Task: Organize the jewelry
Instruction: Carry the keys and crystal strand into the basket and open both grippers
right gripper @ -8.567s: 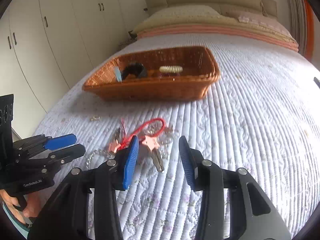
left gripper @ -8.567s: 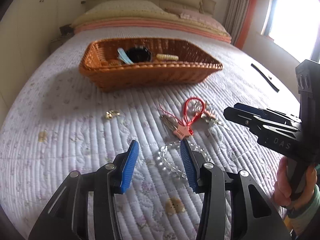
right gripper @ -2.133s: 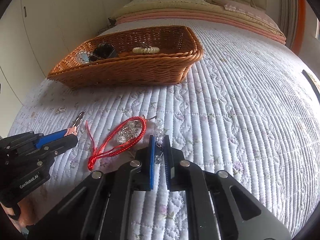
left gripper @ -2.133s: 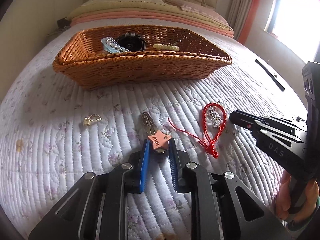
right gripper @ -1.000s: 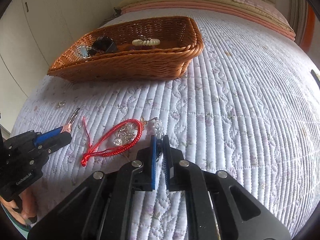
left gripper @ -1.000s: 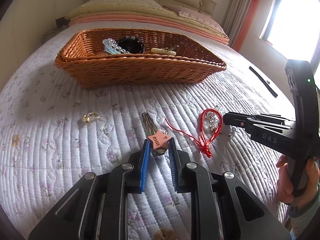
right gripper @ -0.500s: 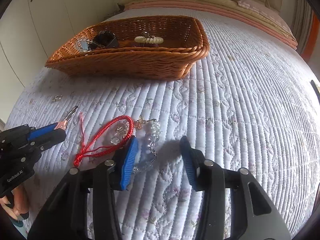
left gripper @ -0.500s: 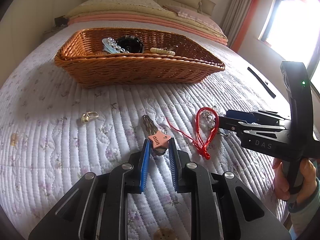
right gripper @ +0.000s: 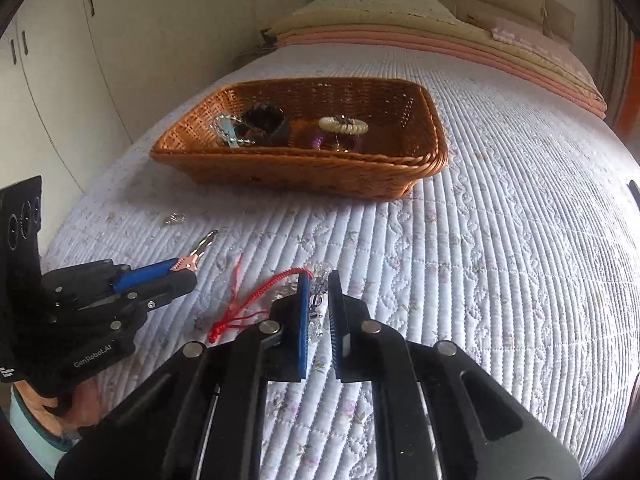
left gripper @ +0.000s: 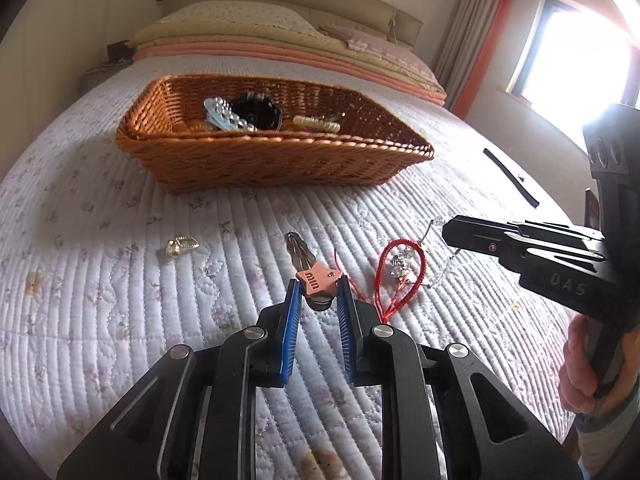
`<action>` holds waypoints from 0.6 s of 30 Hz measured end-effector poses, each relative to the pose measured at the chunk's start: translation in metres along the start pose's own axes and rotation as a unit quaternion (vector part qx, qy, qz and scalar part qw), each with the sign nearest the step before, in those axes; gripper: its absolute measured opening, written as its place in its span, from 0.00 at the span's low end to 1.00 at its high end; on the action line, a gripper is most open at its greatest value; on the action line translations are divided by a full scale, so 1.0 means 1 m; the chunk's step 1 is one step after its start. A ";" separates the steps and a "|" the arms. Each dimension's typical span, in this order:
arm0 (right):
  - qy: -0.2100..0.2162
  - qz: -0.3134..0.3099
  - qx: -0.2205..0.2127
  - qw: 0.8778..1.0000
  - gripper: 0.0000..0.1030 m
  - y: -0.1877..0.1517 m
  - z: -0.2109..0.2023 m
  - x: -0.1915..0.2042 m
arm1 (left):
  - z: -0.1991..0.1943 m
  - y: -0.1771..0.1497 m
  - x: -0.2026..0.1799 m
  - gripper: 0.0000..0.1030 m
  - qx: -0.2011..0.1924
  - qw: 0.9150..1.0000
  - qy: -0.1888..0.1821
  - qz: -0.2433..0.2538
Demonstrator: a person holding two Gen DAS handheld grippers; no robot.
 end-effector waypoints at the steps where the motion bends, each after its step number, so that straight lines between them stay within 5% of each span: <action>1: 0.002 0.000 -0.007 1.000 0.07 0.002 -0.006 0.000 | -0.003 0.000 -0.001 0.16 -0.003 1.000 -0.004 0.001; 11: 0.024 0.022 -0.073 0.997 0.07 0.019 -0.070 -0.009 | -0.045 0.003 -0.027 0.16 -0.044 0.998 -0.021 0.039; 18: 0.023 0.028 -0.115 0.993 0.07 0.049 -0.098 -0.017 | -0.069 0.036 -0.052 0.16 -0.088 0.993 -0.018 0.079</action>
Point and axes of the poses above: each gripper's, at about its wrist camera, not at the fingertips, and z roughly the way its jaws point, x to its left, y to its top, the point moved 4 cm from there along z, roughly the way its jaws point, and after that the axes turned 10 degrees about -y, right-handed, at the moved point
